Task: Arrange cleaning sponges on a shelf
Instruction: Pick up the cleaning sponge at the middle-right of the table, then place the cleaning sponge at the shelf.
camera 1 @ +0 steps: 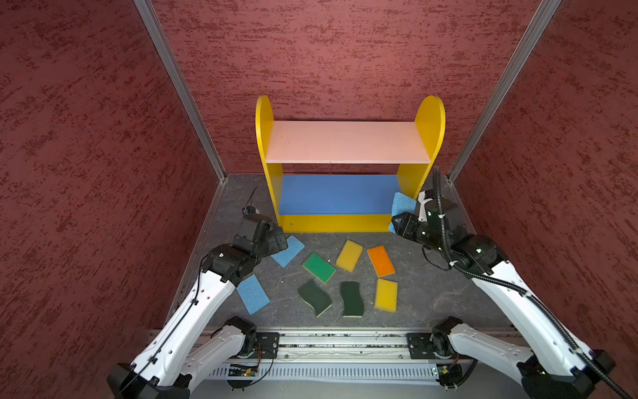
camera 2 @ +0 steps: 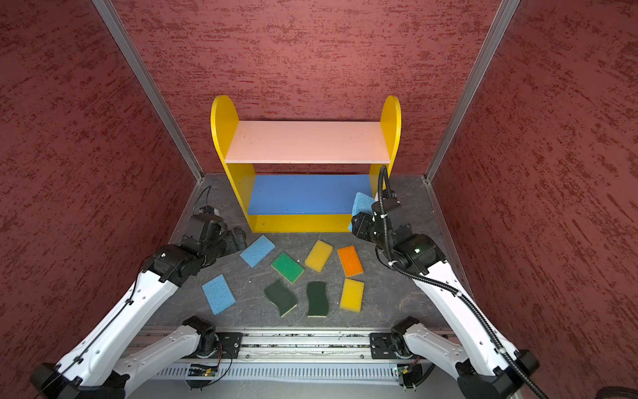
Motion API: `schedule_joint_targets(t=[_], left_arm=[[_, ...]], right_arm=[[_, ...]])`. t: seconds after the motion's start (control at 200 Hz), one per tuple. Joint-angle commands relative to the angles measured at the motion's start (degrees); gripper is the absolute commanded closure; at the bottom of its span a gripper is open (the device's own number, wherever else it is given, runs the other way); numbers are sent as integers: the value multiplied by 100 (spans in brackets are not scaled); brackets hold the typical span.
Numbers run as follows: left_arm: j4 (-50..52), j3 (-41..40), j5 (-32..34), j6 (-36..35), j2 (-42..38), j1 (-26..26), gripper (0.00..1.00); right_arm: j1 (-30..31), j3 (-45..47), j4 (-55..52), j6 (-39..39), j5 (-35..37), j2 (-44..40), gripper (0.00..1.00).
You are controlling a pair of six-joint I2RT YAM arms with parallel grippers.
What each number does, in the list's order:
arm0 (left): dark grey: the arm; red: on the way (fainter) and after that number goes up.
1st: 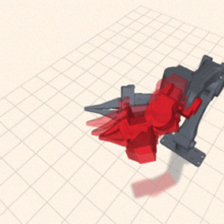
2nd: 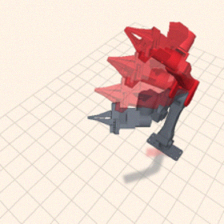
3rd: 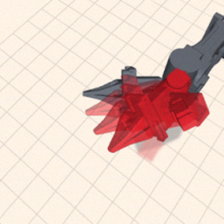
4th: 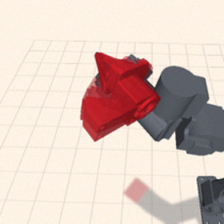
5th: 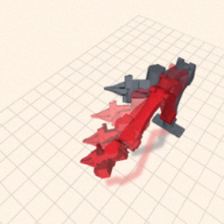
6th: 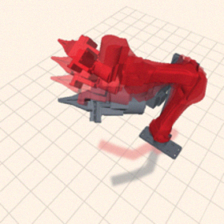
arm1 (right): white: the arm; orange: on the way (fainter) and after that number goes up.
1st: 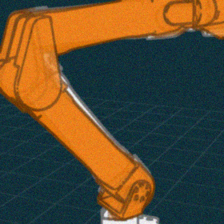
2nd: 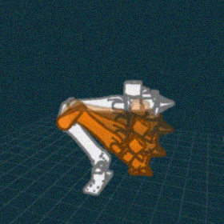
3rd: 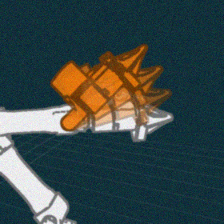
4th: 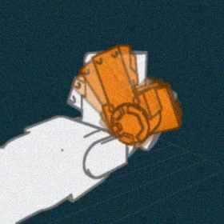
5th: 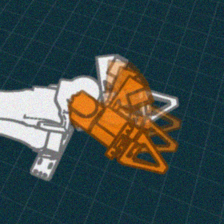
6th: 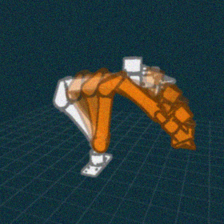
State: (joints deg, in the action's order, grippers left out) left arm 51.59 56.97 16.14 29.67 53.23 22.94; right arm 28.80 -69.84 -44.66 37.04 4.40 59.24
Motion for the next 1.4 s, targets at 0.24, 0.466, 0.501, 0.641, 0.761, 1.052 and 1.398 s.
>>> schedule_joint_targets(t=[0.24, 0.466, 0.501, 0.641, 0.761, 1.052, 1.398], left_arm=[[70, 514, 221, -171, 59, 26, 1], [-8, 692, 184, -259, 194, 26, 1], [-9, 725, 171, -266, 216, 26, 1], [-20, 824, 135, -283, 264, 35, 1], [82, 928, 166, -313, 248, 28, 1], [193, 1018, 284, -392, 181, 32, 1], [107, 976, 419, -512, 366, 0, 0]], right_arm=[[208, -1627, 67, -331, -326, 514, 45], [267, -2722, -20, -902, -141, 1030, 42], [269, -2881, -9, -1034, -88, 1132, 40], [267, -3374, -72, -1466, 552, 1538, 36], [258, -3791, -77, -1863, 1033, 1918, 35], [55, -4582, 220, -2639, 2042, 2843, 31], [-454, -5913, -242, -2939, 1816, 3933, 31]])
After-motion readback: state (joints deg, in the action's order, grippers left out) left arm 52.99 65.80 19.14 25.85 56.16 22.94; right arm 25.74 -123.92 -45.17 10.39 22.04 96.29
